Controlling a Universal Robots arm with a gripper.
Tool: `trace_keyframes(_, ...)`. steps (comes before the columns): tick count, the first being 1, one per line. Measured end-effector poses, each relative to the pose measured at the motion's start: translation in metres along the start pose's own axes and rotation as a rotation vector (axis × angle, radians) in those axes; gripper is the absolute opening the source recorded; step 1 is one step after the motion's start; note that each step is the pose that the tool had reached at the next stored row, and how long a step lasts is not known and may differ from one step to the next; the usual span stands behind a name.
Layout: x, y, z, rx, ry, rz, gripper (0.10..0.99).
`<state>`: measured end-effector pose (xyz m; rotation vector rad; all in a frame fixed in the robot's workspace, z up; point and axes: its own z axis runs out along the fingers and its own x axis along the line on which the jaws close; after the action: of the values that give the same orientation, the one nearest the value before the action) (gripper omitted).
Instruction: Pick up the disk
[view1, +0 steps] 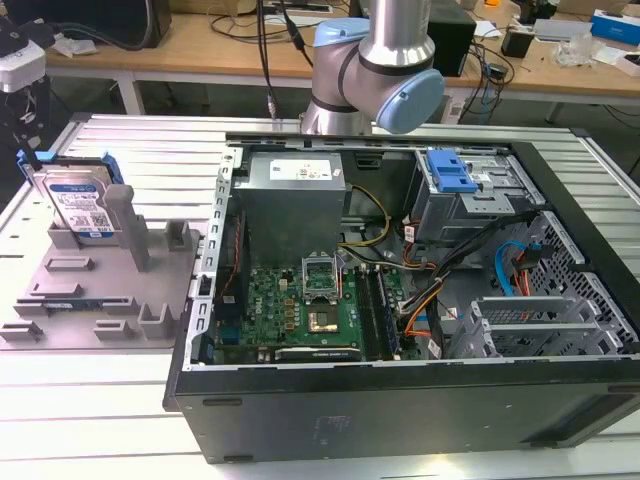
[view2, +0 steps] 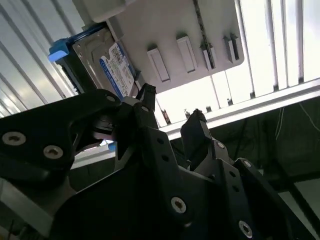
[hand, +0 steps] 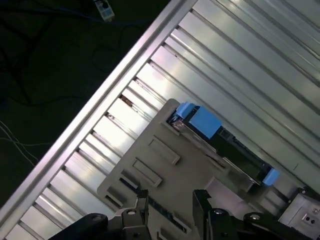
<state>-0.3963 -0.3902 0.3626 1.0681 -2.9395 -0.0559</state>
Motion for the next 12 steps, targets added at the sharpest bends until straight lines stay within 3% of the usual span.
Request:
trace_keyframes(4,0.0,0.0,0.0001,0.0,0.0024,-0.063,0.49)
trace_keyframes(5,0.0,0.0,0.0001,0.0,0.0033,-0.086,0.557)
trace_keyframes(9,0.0,0.0,0.0002,0.0,0.0074,-0.194,0.557)
trace_keyframes(12,0.0,0.0,0.0001,0.0,0.0092,-0.24,0.557)
